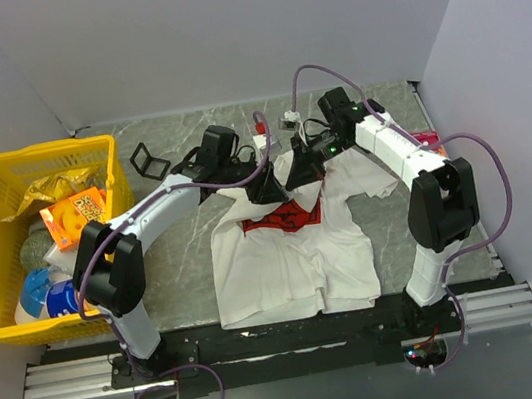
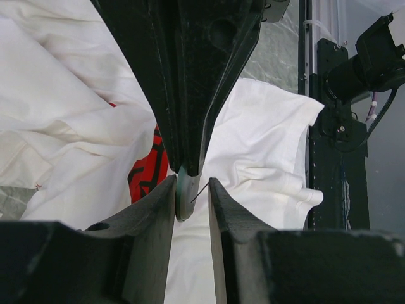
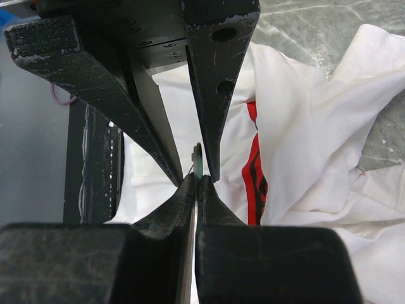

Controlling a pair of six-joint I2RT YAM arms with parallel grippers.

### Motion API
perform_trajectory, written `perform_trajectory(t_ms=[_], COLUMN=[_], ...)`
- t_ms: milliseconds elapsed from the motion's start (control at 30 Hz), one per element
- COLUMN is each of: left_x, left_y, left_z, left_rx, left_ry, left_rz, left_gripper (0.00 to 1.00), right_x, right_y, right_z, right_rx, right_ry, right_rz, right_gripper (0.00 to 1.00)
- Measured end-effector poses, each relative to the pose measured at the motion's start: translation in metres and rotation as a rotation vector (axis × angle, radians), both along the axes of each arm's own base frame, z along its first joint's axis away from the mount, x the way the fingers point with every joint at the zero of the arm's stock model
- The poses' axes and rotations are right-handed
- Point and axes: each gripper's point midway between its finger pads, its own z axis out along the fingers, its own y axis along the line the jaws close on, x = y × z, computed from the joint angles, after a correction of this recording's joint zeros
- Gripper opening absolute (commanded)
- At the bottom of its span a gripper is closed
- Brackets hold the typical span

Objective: Remove the brooch from the garment
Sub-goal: Close the brooch.

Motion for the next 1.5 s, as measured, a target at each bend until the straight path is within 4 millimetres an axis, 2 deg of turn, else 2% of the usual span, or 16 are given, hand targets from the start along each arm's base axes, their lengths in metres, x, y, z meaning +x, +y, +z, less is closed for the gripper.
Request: perform_trajectory(t_ms=[367, 667, 1000, 1500], left_x=[0.0017, 0.0023, 0.0029, 0.0044], left_y=[-0.0008, -0.0008, -0.0003, 0.0007], left_z=[0.0001, 0.0001, 0.0001, 0.0001], left_rx=[0.001, 0.002, 0.002, -0.001], left_ry=[-0.008, -0.005, -0.005, 0.001], left_rz=[0.007, 0.013, 0.014, 0.019], left_gripper=[0.24, 0.25, 0.34, 0.29], right_x=[0.0009, 0.0009, 0.0011, 0.0013], right_y=[-0.0002, -0.0002, -0.0006, -0.0005], right_z=[0.0002, 0.0002, -0.0004, -0.0005], right_rx=[0.002, 0.002, -0.002, -0.002], right_ry=[-0.003, -0.004, -0.004, -0.004], right_rz=[-0.001, -0.001, -0.002, -0.002], right_gripper=[0.0, 0.0, 0.0, 0.0])
